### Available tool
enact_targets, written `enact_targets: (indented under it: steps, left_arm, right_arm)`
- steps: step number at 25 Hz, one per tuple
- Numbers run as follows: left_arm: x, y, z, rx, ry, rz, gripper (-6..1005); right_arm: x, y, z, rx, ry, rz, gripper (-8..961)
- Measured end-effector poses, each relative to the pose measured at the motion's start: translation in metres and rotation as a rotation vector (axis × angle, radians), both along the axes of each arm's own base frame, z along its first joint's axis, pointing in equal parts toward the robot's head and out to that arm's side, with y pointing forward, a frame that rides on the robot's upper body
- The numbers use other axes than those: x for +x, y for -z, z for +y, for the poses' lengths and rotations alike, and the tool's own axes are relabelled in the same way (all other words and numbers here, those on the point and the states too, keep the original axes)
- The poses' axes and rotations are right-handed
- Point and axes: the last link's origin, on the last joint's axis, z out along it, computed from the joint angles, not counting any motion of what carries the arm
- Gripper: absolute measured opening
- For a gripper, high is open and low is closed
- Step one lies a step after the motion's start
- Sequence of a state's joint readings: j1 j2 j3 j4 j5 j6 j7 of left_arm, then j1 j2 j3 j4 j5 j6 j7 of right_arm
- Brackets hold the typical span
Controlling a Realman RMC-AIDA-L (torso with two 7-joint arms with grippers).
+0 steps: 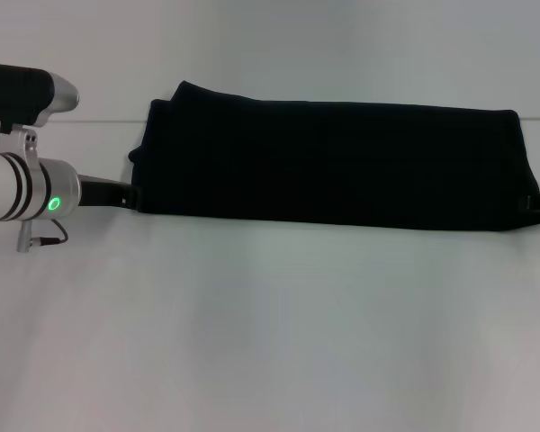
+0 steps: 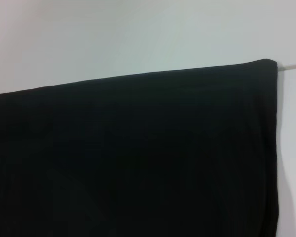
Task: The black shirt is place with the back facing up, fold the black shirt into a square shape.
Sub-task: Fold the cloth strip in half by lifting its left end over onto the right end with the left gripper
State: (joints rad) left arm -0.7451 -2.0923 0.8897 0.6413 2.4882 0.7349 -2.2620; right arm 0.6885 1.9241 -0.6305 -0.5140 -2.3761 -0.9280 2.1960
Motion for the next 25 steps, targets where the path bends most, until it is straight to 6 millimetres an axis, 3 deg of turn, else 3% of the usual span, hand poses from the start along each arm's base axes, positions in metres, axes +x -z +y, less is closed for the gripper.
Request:
enact_targets:
  steps: [10, 21, 25]
  left_arm:
    - [-0.001, -0.001, -0.001, 0.003, -0.006, -0.004, 55]
    - [-0.001, -0.009, -0.011, -0.044, -0.013, -0.037, 72]
    - [0.000, -0.015, -0.019, -0.086, -0.012, -0.055, 78]
  right_arm:
    - [0.003, -0.010, 0.002, 0.014, 0.000, -0.016, 151]
    - [0.012, -0.018, -0.006, 0.004, 0.017, -0.014, 15]
    - [0.013, -0.022, -0.009, -0.004, 0.012, -0.014, 35]
